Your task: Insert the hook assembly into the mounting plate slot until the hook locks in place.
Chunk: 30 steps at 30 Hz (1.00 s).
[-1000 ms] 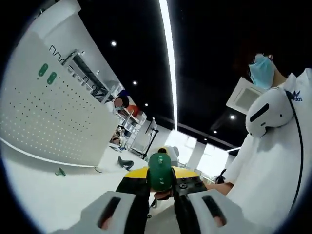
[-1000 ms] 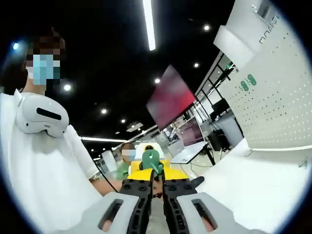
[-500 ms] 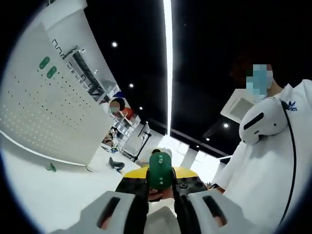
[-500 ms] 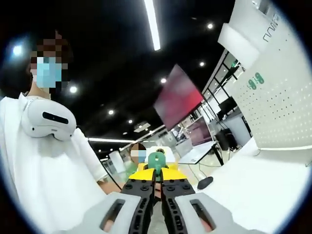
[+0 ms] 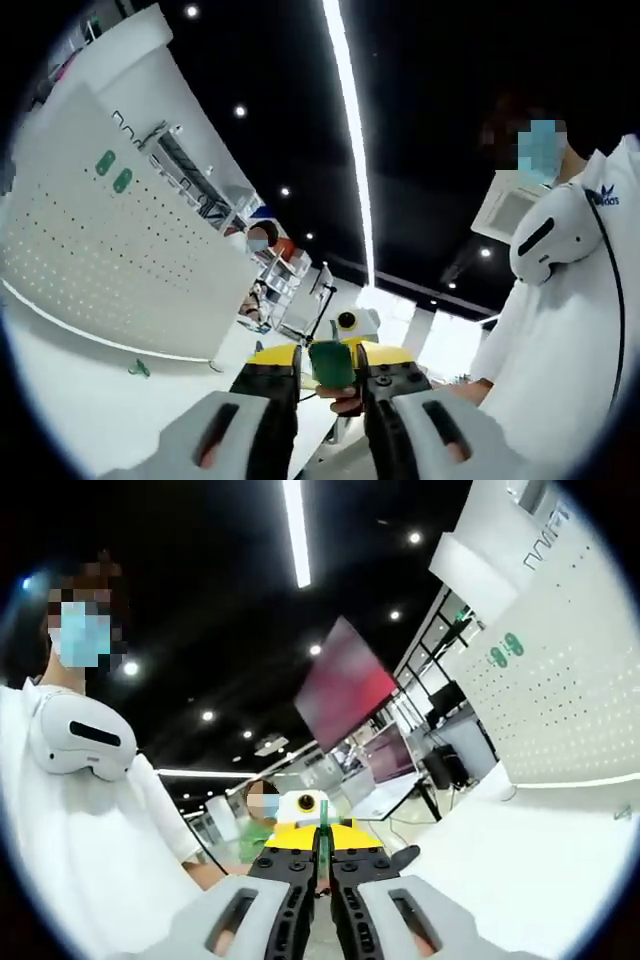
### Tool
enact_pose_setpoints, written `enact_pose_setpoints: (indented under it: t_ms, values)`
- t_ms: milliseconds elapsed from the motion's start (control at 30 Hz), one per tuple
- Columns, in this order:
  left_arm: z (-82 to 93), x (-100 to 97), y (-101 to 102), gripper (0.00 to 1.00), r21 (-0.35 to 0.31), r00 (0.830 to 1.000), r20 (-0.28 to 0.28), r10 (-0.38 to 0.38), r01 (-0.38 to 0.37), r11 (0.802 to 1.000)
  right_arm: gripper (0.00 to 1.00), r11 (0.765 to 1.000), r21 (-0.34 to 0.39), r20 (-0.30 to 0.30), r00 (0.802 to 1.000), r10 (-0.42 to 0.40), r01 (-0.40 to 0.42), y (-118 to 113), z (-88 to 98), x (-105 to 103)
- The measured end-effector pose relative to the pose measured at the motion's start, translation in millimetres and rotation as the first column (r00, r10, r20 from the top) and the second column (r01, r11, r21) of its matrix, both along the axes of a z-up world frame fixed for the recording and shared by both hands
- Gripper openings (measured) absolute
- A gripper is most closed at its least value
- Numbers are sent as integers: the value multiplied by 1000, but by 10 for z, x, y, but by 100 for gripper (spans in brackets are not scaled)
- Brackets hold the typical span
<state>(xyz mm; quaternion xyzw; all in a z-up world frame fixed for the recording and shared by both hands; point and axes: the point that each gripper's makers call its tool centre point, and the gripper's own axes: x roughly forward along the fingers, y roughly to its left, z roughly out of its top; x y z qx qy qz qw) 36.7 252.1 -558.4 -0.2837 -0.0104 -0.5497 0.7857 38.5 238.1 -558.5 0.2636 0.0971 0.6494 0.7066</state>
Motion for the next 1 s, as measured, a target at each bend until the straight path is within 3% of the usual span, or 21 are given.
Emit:
enact_pose_setpoints:
  t_ms: [100,367,600,667,733,867,1000]
  values:
    - [-29,21,40,35,26,1000,-3,20,-19,999,2,999,-20,-3,999,-39,39,5,-35,81]
    - [-55,67,126,35,52,999,6,52,-52,997,1,995,-34,-17,995,-96,95,56,-37,217]
    - [-156,121,127,33,79,997,-29,75,-72,994,1,994,-22,-7,994,-105,105,186,25,213]
    - [-143,125,128,31,67,996,-31,79,-77,995,1,994,-23,-6,994,-105,105,228,13,191]
    - [-111,145,148,22,43,995,-28,96,-95,995,1,995,-27,-5,995,-96,96,261,-4,165]
    - [-111,163,247,19,15,996,-47,78,-77,997,2,995,-22,-12,995,-97,96,277,-10,144]
    - [-135,126,299,18,52,998,-34,44,-42,998,2,995,-58,21,996,-84,85,333,-33,82]
